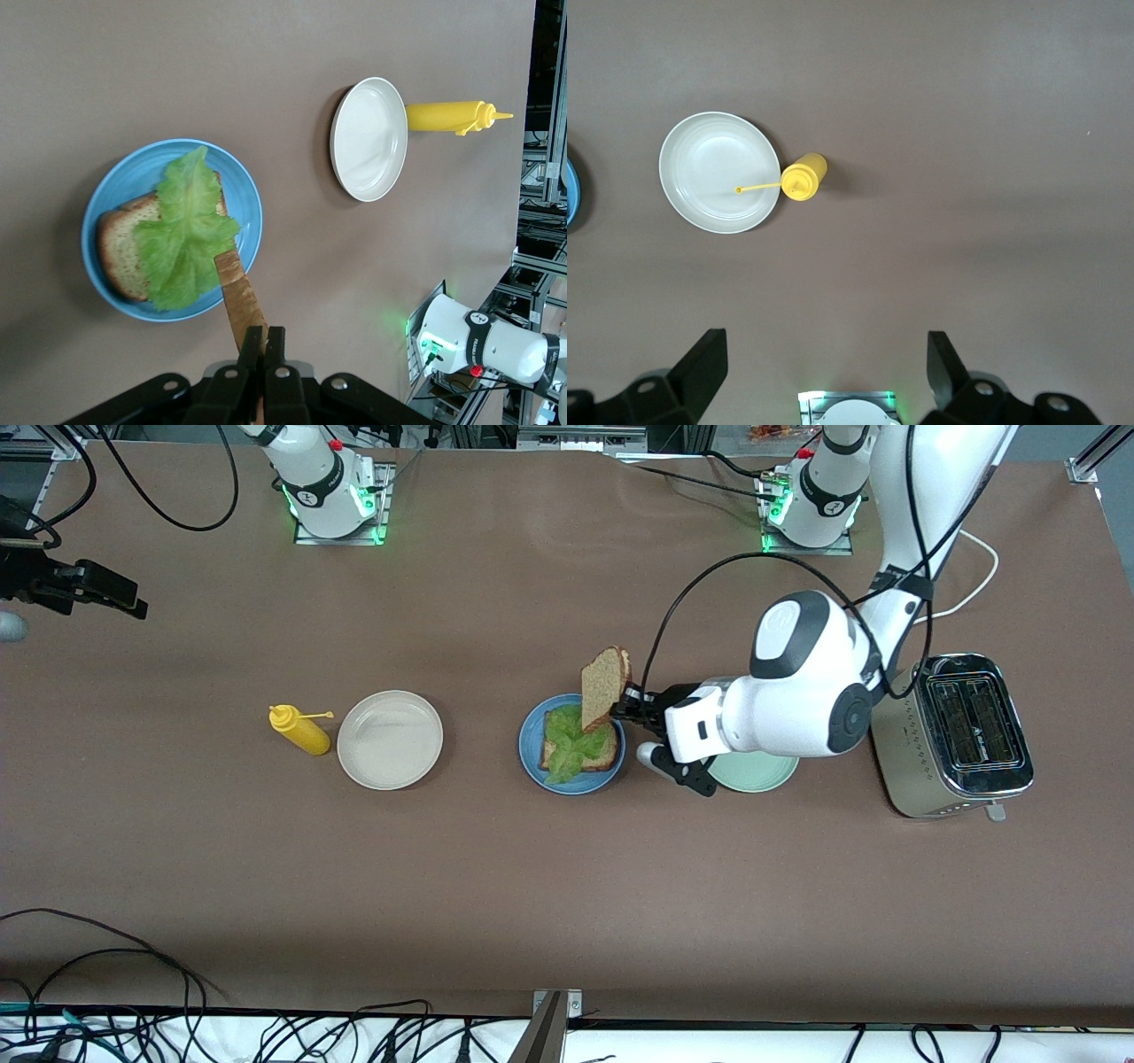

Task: Make sandwich in blue plate with both arms
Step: 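Carry the bread slice with the left gripper over the blue plate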

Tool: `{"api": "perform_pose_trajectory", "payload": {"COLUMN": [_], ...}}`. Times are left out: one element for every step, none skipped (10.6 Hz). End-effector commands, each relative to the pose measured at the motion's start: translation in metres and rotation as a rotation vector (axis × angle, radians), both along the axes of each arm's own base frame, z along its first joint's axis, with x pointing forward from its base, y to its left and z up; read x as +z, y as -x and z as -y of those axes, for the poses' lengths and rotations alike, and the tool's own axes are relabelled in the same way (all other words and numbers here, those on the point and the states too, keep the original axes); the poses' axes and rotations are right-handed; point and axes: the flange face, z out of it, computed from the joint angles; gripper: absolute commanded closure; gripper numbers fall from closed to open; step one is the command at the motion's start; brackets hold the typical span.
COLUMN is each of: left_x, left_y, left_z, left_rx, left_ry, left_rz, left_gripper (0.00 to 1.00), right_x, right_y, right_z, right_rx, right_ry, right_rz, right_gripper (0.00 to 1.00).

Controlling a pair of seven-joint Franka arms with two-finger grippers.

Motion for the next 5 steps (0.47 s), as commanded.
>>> {"api": "perform_pose_trajectory", "payload": {"left_x": [-0.023, -0.04, -0.05, -0.062, -0.076], "left_y": [-0.004, -0.004, -0.003, -0.004, -0.004], "left_z": [0.029, 0.035, 0.043, 0.046, 0.049], "left_rx": [0.055, 0.057, 0.063, 0.074, 0.079], "left_ry": [0.025, 0.034, 0.044, 0.048, 0.05], "left_rz": [-0.027, -0.033, -0.034, -0.036, -0.04], "left_gripper": [1.0, 1.0, 1.0, 1.0, 1.0], "right_x": [0.01, 0.008, 0.0, 0.006, 0.016], "right_y": [0.001, -0.002, -0.007, -0.008, -0.009], "right_z": [0.0, 0.0, -0.001, -0.002, 0.003], "right_rx": [0.007, 0.007, 0.006, 0.0, -0.011], "right_ry": [-0.01, -0.004, 0.0, 0.001, 0.004], "right_rz": [0.014, 0.016, 0.004, 0.019, 0.043], "right_gripper": [0.0, 0.0, 0.0, 0.0, 0.0]}}
